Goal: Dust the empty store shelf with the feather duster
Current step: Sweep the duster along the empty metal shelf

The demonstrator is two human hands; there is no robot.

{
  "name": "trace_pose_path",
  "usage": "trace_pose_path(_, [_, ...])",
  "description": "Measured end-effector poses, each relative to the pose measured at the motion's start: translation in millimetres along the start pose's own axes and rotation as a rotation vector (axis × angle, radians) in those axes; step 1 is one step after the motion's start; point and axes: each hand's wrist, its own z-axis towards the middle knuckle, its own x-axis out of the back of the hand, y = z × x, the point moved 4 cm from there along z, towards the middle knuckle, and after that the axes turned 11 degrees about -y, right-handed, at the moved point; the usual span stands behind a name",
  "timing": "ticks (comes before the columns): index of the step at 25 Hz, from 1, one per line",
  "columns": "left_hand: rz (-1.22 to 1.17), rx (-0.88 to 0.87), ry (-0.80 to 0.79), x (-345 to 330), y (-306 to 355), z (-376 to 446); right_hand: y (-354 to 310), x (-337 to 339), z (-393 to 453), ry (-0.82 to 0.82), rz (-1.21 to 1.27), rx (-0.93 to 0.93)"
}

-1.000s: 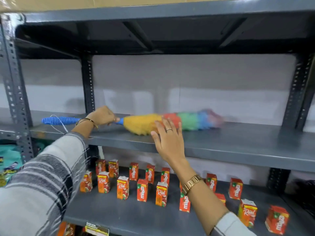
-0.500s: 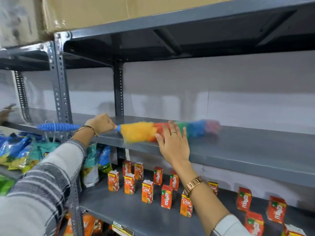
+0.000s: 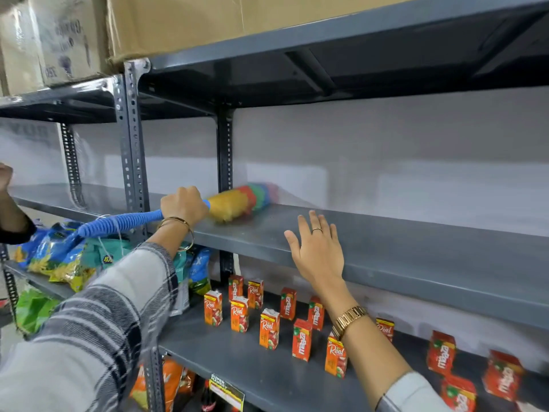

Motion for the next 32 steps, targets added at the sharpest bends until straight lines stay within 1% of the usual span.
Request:
trace_pose_path(1, [-0.033, 0.008, -0.023, 1.5, -6.4, 0.5, 0.2, 0.2, -0.9, -0.001, -0.01, 0.004])
trace_pose_path(3, [-0.073, -0.001, -0.173, 1.1, -30.4, 3.2, -1.6, -0.8, -1.3, -0.01, -0.038, 0.016])
trace_pose_path(4, [-0.048, 0.001, -0.235, -0.2, -42.3, 1.6, -5.9, -2.6, -1.5, -0.017, -0.041, 0.025])
trace_pose_path(5, [0.007, 0.016, -0.235, -1.2, -49.6, 0.3, -11.3, -4.5, -1.6, -0.024, -0.035, 0.036])
trace_pose_path(8, [0.128, 0.075, -0.035, 12.3, -39.5, -4.3, -27.7, -12.0, -1.5, -0.05, 0.016, 0.054])
trace_pose_path(9, [0.128, 0.088, 0.018, 16.5, -36.2, -4.3, -29.5, -14.1, -2.0, -0.046, 0.015, 0.049])
trace_pose_path(10, [0.102, 0.108, 0.031, 19.9, -38.7, -2.3, -29.1, -15.4, -2.5, -0.04, 0.007, 0.044])
trace_pose_path(12, [0.013, 0.168, -0.046, 22.3, -58.9, -1.1, -28.7, -17.5, -3.5, -0.032, 0.002, 0.05])
trace_pose_path(13, [-0.004, 0.197, -0.103, 19.8, -68.1, -2.1, -28.1, -17.6, -3.2, -0.026, 0.008, 0.049])
trace_pose_path(14, [0.028, 0.209, -0.133, 16.0, -71.5, -4.4, -27.9, -17.1, -2.6, -0.015, 0.025, 0.041])
trace_pose_path(15, [0.08, 0.191, -0.117, 13.9, -67.2, -6.2, -28.3, -15.7, -1.6, -0.005, 0.043, 0.029])
trace_pose_path(17, [0.133, 0.104, 0.011, 13.2, -43.2, -10.2, -29.7, -14.8, -1.9, -0.01, 0.05, 0.014])
trace_pose_path(18, [0.123, 0.058, 0.069, 13.7, -30.7, -11.8, -29.6, -15.2, -2.5, -0.018, 0.039, 0.013])
trace_pose_path(19, [0.077, 0.012, 0.095, 13.3, -21.5, -12.7, -29.2, -15.1, -3.9, -0.022, 0.028, 0.011])
trace_pose_path(20, [-0.02, -0.047, 0.058, 11.0, -16.9, -12.6, -28.9, -14.1, -5.5, -0.017, 0.021, 0.004])
trace_pose_path(21, [-0.118, -0.122, -0.031, 5.7, -14.4, -11.4, -28.1, -12.4, -6.8, -0.006, 0.025, -0.008])
trace_pose_path(22, [-0.185, -0.202, -0.162, -1.5, -10.7, -12.3, -26.5, -10.3, -8.3, 0.006, 0.042, -0.022])
trace_pose_path(23, [-0.201, -0.268, -0.288, -7.9, -7.3, -16.5, -25.3, -8.2, -9.6, 0.019, 0.065, -0.03])
trace_pose_path(24, [-0.176, -0.309, -0.363, -13.6, -2.9, -21.2, -23.4, -5.9, -11.2, 0.029, 0.081, -0.038])
trace_pose_path(25, [-0.129, -0.315, -0.358, -16.6, 2.5, -21.9, -21.1, -3.8, -12.7, 0.034, 0.084, -0.047])
trace_pose_path(26, [-0.092, -0.291, -0.308, -14.8, 9.1, -20.7, -18.4, -2.5, -14.3, 0.036, 0.07, -0.054])
trace_pose_path(28, [-0.022, -0.268, -0.141, -7.8, 23.0, -20.8, -12.1, -0.4, -17.1, 0.033, 0.013, -0.069])
trace_pose_path(29, [-0.018, -0.304, -0.125, -7.8, 28.7, -20.4, -7.9, 1.4, -17.9, 0.039, 0.007, -0.083])
trace_pose_path(30, [-0.041, -0.359, -0.184, -9.9, 31.6, -20.8, -3.3, 3.7, -18.5, 0.06, 0.028, -0.103])
trace_pose_path(32, [-0.078, -0.47, -0.395, -22.0, 32.6, -25.9, 7.6, 10.0, -21.0, 0.117, 0.094, -0.155])
